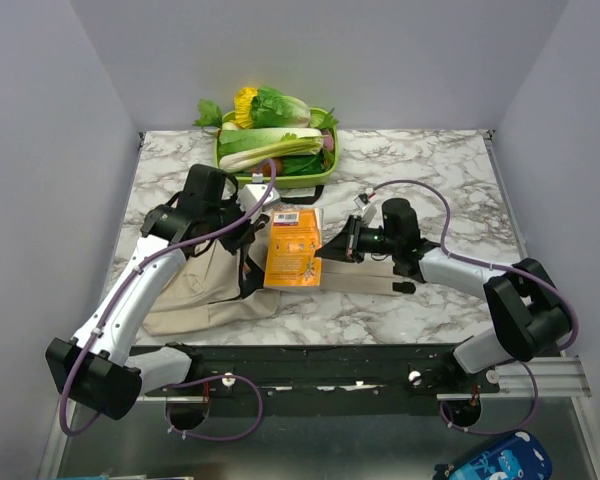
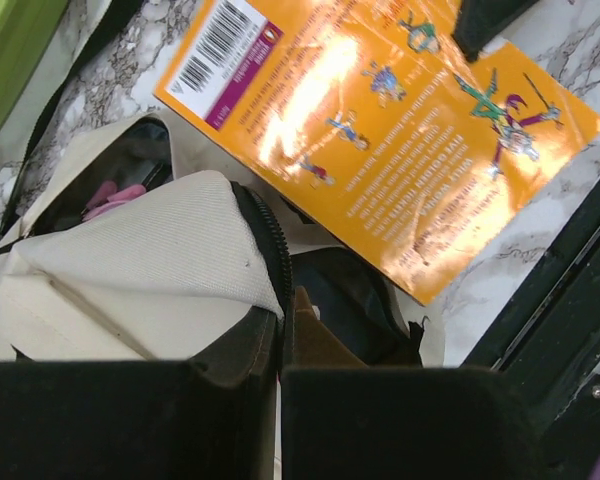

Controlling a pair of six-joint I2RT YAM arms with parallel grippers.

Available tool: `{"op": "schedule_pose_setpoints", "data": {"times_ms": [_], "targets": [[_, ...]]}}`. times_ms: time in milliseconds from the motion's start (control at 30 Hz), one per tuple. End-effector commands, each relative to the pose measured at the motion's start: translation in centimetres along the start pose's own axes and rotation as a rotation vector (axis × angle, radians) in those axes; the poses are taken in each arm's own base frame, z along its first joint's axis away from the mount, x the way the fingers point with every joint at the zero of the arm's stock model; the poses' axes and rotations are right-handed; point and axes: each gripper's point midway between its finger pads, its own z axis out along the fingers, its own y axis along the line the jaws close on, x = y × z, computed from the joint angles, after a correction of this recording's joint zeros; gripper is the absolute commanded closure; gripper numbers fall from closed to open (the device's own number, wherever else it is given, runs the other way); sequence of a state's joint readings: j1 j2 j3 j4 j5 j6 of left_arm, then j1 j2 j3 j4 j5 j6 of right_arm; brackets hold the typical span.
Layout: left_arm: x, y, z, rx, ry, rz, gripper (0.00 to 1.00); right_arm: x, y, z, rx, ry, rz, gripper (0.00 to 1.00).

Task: Pack the student bag
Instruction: Pick up the book from the center of the board, then place the book in the student bag.

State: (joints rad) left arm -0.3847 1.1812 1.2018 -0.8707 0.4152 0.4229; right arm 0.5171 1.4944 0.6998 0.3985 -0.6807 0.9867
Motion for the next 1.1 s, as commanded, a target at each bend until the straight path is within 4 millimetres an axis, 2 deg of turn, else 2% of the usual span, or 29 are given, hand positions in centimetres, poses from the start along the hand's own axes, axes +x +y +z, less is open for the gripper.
{"op": "schedule_pose_setpoints", "data": {"times_ms": [0, 100, 167, 200, 400, 433, 500, 533, 600, 633, 700, 733, 833, 1067], "targets": [[-3.9, 1.4, -2.2, -0.084, -0.097, 0.090, 1.00, 2.3, 2.0, -0.6, -0.090, 0.151, 0.044, 0.99], [-5.8, 1.6, -2.7, -0.089, -0.145, 0.078, 1.00, 2.4, 3.9, -0.5, -0.139, 0.195, 0.010, 0.99], [-6.7, 1.2, -3.1, -0.065, -0.169, 0.069, 1.00, 3.0, 4.1, -0.2, -0.118, 0.251, 0.020, 0.99], [-6.9, 0.9, -3.2, -0.054, -0.177, 0.068, 1.00, 3.0, 5.3, 0.2, -0.139, 0.271, -0.009, 0.99], [-7.0, -2.0, -3.7, 0.064, -0.189, 0.113, 1.00, 4.7, 6.2, 1.9, -0.153, 0.385, 0.012, 0.99], [-6.9, -2.3, -3.8, 0.074, -0.186, 0.117, 1.00, 4.5, 7.2, 2.2, -0.176, 0.399, -0.002, 0.99], [-7.0, -3.2, -3.8, 0.112, -0.188, 0.129, 1.00, 5.0, 7.0, 3.1, -0.164, 0.432, -0.005, 0.99], [-7.0, -3.9, -4.0, 0.138, -0.185, 0.137, 1.00, 4.7, 7.5, 3.6, -0.161, 0.438, -0.008, 0.99], [-7.2, -5.3, -4.2, 0.199, -0.192, 0.163, 1.00, 4.7, 7.3, 4.2, -0.153, 0.451, -0.002, 0.99], [-7.0, -6.4, -4.2, 0.232, -0.181, 0.174, 1.00, 4.6, 6.6, 4.8, -0.131, 0.451, 0.014, 0.99], [-6.7, -7.6, -4.3, 0.272, -0.170, 0.197, 1.00, 3.9, 6.0, 5.5, -0.098, 0.424, 0.015, 0.99], [-6.5, -8.0, -4.2, 0.283, -0.158, 0.197, 1.00, 3.5, 4.9, 6.1, -0.042, 0.392, 0.031, 0.99], [-6.1, -9.1, -3.9, 0.315, -0.150, 0.202, 1.00, 1.4, 4.3, 7.3, 0.034, 0.281, 0.031, 0.99], [-5.9, -9.4, -3.2, 0.327, -0.138, 0.203, 1.00, -3.2, 5.0, 8.9, 0.109, 0.076, 0.038, 0.99]]}}
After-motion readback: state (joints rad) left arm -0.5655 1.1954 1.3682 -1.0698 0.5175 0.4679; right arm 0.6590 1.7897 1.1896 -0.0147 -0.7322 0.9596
